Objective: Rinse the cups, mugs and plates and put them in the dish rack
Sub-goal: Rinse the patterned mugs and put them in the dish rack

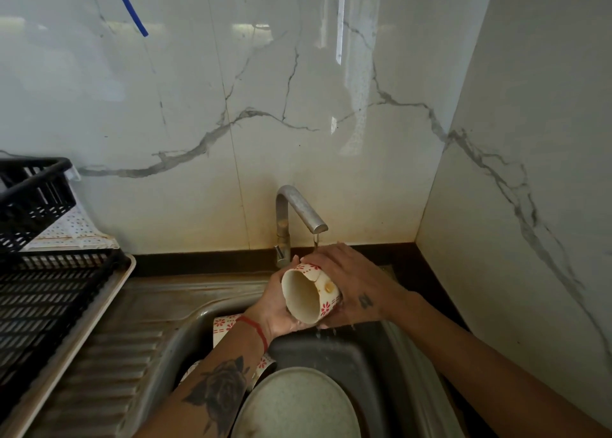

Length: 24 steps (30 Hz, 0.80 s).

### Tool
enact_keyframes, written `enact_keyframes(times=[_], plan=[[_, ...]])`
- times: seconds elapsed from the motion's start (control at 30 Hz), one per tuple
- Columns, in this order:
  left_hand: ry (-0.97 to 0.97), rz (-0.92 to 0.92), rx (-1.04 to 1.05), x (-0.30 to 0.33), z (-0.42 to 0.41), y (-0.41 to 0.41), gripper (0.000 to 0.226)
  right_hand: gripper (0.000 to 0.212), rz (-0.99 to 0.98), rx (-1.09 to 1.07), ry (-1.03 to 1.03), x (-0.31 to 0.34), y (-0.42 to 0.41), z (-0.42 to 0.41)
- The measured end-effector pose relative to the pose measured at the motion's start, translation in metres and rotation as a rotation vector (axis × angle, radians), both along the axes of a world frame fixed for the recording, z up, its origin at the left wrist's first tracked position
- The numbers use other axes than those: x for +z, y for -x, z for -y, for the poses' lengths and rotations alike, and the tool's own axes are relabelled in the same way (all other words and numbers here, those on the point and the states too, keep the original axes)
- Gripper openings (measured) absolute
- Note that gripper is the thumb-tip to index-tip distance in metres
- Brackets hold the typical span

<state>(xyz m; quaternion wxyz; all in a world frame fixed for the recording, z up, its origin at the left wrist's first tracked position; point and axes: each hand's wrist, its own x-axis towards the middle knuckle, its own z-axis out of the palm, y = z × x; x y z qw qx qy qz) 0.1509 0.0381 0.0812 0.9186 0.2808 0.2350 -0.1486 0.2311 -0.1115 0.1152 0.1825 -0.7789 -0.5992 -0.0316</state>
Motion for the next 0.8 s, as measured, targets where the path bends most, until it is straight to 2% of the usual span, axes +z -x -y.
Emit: enact_keyframes(times=[0.13,0.2,0.3,0.33,0.43,0.5,0.67,0.8], plan=[[-0.105,-0.031,-0.047,-0.003,0.004,0.001,0.071,0.091,0.017,0.023,0.093,0.020,0.001,0.001],[-0.123,-0.072,-0.058,-0.003,0.006,0.001,0.078,0.093,0.123,0.014,0.168,0.027,0.003,0.001],[0.008,-0.131,0.117,0.005,0.014,-0.005,0.064,0.095,0.330,-0.074,0.269,0.028,0.007,-0.002],[-0.017,-0.163,0.161,0.007,0.017,-0.008,0.062,0.094,0.385,-0.113,0.308,0.027,0.009,-0.004],[-0.354,-0.228,0.210,0.007,0.027,-0.008,0.061,0.089,0.426,-0.245,0.379,0.019,0.014,-0.007],[-0.502,-0.177,0.239,0.005,0.032,-0.001,0.050,0.087,0.421,-0.331,0.371,0.015,0.019,-0.008],[-0.556,0.101,0.303,0.005,0.040,0.010,0.031,0.087,0.433,-0.481,0.315,0.009,0.030,-0.020],[-0.615,0.202,0.292,0.018,0.026,0.011,0.023,0.092,0.442,-0.529,0.276,-0.005,0.038,-0.026]])
